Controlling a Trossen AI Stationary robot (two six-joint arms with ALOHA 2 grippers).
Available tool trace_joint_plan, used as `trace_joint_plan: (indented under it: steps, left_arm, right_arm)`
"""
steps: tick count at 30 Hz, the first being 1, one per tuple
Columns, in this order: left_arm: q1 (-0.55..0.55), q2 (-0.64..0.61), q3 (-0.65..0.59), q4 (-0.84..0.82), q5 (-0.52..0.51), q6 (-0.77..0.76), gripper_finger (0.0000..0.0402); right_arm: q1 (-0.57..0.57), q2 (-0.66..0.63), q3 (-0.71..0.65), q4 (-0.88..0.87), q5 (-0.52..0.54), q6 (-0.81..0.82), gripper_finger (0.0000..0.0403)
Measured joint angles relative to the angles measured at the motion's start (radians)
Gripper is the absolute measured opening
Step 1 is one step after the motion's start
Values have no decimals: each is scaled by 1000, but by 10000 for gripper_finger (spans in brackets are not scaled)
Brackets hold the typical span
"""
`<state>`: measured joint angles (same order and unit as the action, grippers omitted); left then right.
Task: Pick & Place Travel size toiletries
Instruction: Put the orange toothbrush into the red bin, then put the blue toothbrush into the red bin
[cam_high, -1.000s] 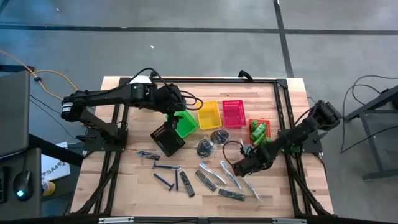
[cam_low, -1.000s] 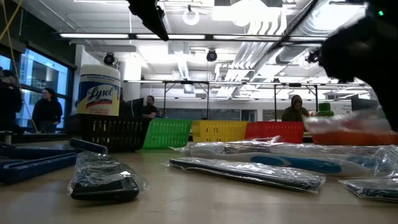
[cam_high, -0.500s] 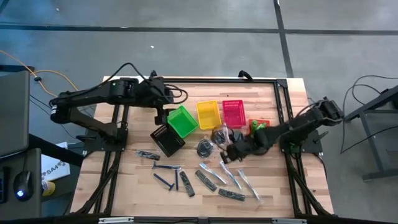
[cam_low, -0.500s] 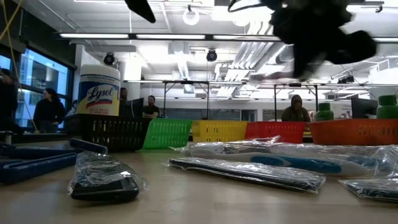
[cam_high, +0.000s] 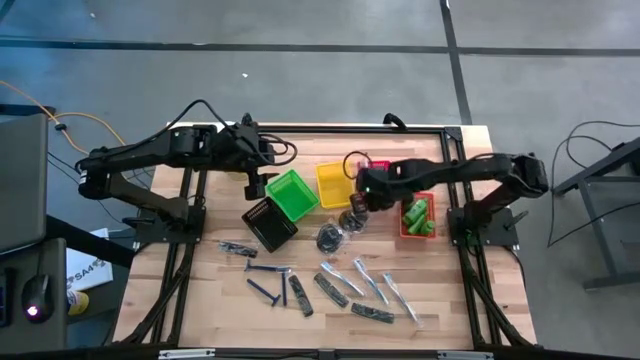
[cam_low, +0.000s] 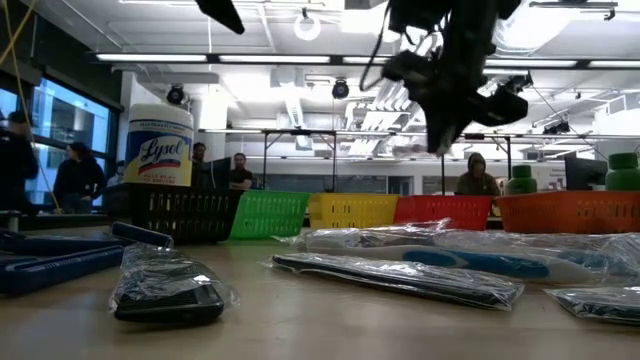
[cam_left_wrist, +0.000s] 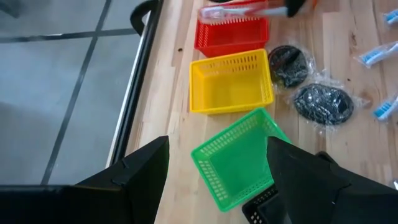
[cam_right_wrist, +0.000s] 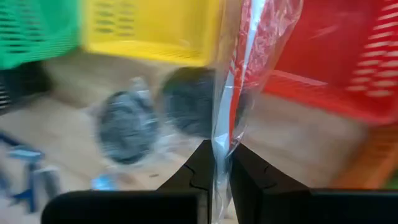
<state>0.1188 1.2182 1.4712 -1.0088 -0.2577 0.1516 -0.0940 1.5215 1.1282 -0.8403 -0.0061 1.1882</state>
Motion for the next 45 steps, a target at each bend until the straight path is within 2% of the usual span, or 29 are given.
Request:
trace_joint_plan:
  steps: [4,8,13,21,27,39,45]
  left_arm:
    - [0,0,0,-11,0,0,260]
    - [0,0,0,-16,0,0,260]
    - [0,0,0,-15,1,0,260]
    - [0,0,0,-14,1,0,260]
    - [0,0,0,-14,2,0,260]
    - [0,0,0,-15,5,0,260]
    - [-1,0,0,-16,6,-2,260]
  right_arm:
    - [-70,0,0,-125,-24,-87,24]
    - [-103,0,0,-145,-94,-170,24]
    - [-133,8,0,-146,-199,-169,24]
    - [-200,62,0,-148,-276,-169,25]
    - [-245,74,0,-141,-268,-169,36]
    - [-282,66,0,-95,-209,-134,136]
    - [-249,0,-1,-72,-203,-71,140]
